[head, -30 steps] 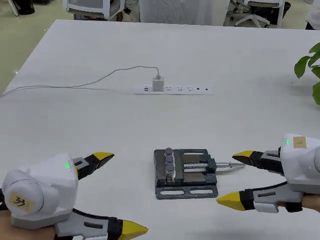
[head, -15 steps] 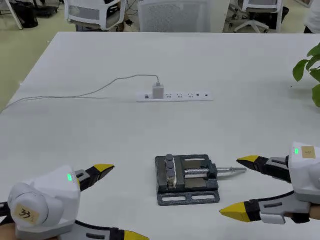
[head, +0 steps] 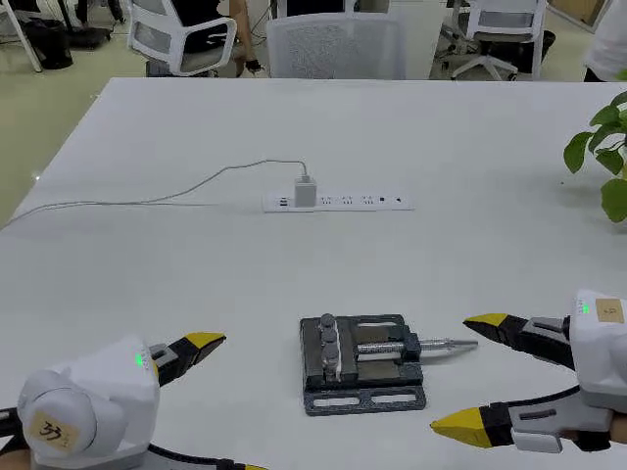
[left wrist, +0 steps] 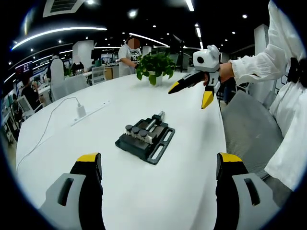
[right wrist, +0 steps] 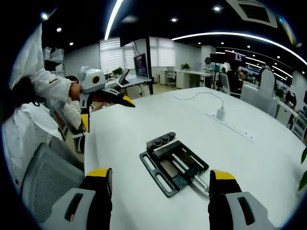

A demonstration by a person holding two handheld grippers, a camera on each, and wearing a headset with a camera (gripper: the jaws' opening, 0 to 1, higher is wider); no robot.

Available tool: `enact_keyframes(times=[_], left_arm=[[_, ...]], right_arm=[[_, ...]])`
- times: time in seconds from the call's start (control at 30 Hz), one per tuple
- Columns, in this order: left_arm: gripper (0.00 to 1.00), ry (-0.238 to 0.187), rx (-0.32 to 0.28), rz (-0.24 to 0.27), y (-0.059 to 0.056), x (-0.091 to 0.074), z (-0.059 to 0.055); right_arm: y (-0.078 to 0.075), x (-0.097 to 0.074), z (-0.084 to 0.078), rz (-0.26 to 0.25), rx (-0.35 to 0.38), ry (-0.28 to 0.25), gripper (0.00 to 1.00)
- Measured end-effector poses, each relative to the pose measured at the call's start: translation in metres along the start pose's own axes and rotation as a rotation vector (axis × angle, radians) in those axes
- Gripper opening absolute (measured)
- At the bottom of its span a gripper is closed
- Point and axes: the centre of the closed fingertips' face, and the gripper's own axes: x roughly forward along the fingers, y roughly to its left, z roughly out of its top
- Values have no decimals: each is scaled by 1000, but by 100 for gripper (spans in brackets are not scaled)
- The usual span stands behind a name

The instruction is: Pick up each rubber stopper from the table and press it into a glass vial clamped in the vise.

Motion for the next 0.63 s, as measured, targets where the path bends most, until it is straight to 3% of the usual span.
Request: enact_keyframes(times=[0.63], left_arm=[[99,-6,5,-6,-4,0,3]], right_arm=[[-2,-5,9,-8,-12,-23,81]])
